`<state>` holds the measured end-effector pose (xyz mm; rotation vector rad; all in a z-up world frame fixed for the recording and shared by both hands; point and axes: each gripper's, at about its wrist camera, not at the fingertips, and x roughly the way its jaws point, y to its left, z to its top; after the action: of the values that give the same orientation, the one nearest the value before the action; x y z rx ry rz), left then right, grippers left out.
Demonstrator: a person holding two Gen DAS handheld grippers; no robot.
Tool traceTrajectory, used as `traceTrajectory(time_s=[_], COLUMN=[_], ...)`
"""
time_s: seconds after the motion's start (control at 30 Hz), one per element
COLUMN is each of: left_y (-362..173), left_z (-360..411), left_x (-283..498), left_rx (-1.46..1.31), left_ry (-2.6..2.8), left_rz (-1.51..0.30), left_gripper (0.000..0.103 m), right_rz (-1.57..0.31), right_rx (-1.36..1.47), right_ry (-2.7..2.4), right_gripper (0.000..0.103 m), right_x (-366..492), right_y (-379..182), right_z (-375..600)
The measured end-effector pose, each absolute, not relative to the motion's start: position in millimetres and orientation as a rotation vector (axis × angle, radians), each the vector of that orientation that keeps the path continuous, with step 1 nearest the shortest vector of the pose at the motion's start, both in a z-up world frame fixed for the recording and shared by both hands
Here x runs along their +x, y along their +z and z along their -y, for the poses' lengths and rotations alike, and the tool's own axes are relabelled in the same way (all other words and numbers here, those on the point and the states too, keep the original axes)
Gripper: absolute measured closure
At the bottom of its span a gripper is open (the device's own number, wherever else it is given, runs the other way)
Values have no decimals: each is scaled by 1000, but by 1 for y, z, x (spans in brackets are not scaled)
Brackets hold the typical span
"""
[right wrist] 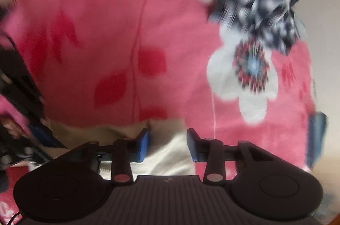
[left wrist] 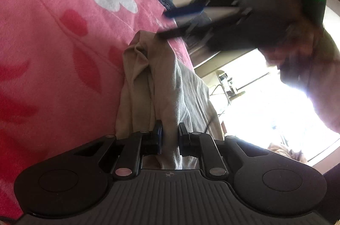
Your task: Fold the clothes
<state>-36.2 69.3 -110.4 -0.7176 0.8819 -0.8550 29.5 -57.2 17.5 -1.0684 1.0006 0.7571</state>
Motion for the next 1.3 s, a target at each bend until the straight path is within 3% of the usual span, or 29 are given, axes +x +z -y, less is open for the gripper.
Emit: traceTrajectory(time_s=[0.07,0.27,0.43,0.6,1.03,1.13,1.2,1.3], left_y=[-109,-103,-103,-102,-101,-101,-98,-102], left_z=[-68,-64,-62,-59,-51,-49,-52,-58], left_x=[-35,-38,-38,-41,-45,-45,-47,-42], left_rx=[-702,-628,-599,-544,-469,-473,-495,-564], left_ry=[-858,-864,-867,-874,-869,-868,-883,-907], left_rz=[-881,-861,-848,-824,-784,-781,-784,-818], left_gripper=[90,90,90,90,90,90,90,90], right_rz=[-953,-763,-552,-454,-153,-283,-504,-876], right_rx=[-1051,-1463,-1765,-1969,-2242,-2224,-2179,-2072], right_ry=[863,1242,1439,1571,1805,1834,1862,1884], right_gripper=[61,61,61,61,61,71,84,90], right_x=[34,3,-24,-32,-40,-34,-25,-10], right_y=[35,34,11,-2,-34,-34,-29,-18], right_z=[65,66,75,90,132,125,107,75])
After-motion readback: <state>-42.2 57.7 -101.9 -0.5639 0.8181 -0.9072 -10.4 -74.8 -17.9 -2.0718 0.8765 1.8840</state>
